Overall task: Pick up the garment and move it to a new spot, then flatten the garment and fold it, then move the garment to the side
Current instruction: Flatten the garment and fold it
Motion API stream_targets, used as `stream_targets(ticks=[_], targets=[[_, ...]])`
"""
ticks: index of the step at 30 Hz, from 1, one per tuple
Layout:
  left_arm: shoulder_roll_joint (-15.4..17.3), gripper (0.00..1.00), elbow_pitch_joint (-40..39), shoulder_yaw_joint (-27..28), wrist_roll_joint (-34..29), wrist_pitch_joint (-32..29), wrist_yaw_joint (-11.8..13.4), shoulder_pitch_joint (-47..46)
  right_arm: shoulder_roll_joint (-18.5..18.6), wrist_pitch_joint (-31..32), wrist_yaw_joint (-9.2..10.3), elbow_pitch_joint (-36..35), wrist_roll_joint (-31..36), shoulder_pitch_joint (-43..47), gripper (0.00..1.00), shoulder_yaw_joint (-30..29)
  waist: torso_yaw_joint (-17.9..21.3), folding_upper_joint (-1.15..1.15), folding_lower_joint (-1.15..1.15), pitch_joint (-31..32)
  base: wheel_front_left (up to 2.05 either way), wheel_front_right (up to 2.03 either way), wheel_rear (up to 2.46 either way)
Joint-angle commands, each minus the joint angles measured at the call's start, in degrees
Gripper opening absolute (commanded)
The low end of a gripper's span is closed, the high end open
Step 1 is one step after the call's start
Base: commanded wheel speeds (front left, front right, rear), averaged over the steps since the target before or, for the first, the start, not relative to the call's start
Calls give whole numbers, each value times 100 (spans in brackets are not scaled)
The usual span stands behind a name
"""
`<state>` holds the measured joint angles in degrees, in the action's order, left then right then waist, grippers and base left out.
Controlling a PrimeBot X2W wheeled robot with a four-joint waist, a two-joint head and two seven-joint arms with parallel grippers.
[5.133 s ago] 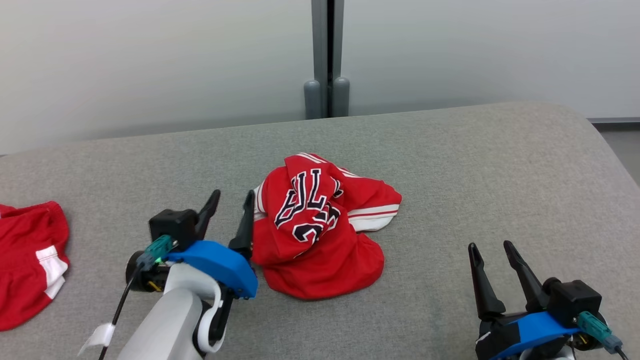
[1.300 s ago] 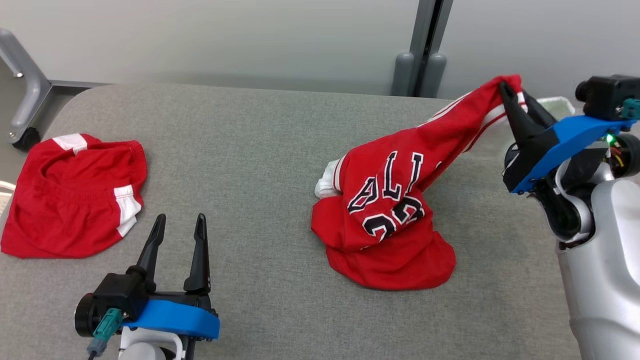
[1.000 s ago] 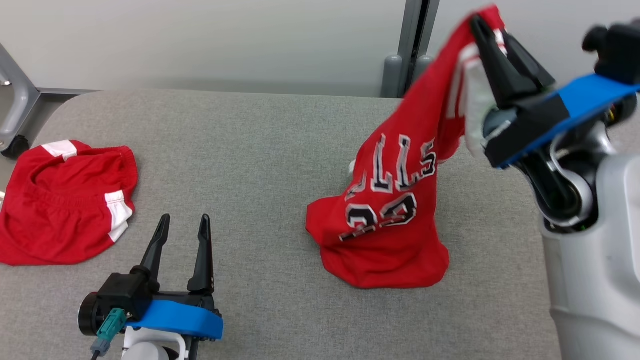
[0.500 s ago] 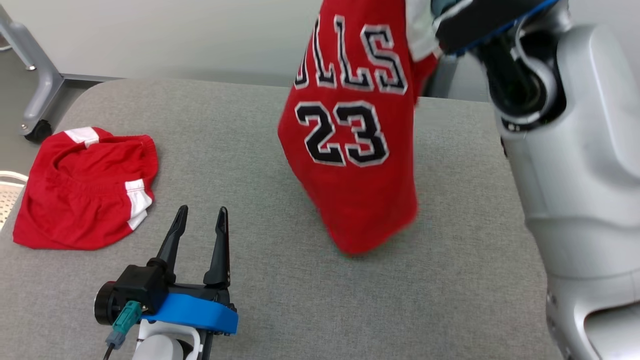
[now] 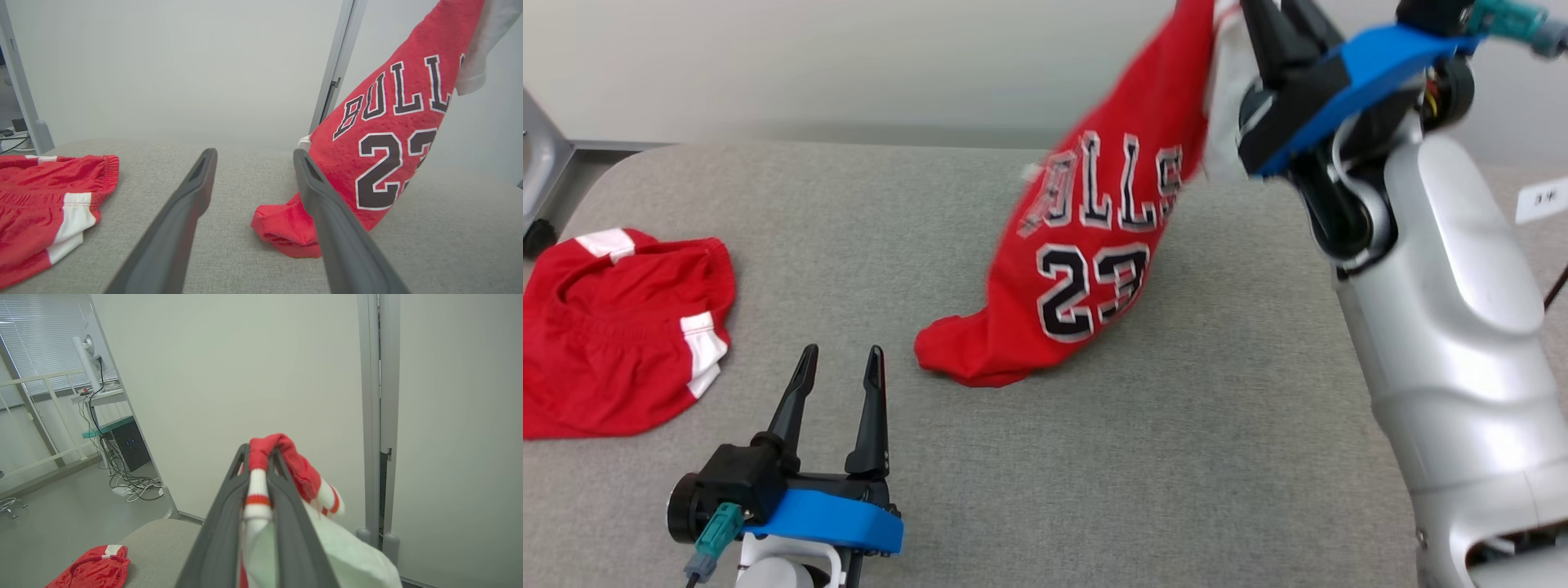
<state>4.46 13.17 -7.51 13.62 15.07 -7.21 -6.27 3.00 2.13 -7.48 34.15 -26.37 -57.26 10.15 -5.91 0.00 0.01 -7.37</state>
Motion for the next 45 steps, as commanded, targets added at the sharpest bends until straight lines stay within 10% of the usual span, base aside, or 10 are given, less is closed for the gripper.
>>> stream_targets(ticks=[1, 17, 36, 38, 45], targets=[[2, 100, -22, 20, 28, 15, -34, 16, 70, 178, -3, -212, 169, 259, 0, -74, 80, 0, -1, 41, 0, 0, 0], [69, 100, -51, 34, 54, 15, -35, 11, -4, 2229, -2, -5038, -600, 4506, 0, -1320, 363, 0, -1, 14, 0, 0, 0], [159, 100, -72, -188, 92, 15, -35, -562, -5, 814, -3, -325, 869, 2655, 0, -2413, 46, 0, -1, -737, 0, 0, 0], [170, 100, -65, -210, 88, 15, -35, -612, -5, 551, -3, 68, 1211, 2394, 100, -2460, -6, 0, -1, -779, 0, 0, 0], [200, 100, -10, -177, 108, 15, -34, -533, 133, -547, -2, 417, 2373, 2113, 100, -2298, -33, 0, -1, -675, 0, 0, 0]])
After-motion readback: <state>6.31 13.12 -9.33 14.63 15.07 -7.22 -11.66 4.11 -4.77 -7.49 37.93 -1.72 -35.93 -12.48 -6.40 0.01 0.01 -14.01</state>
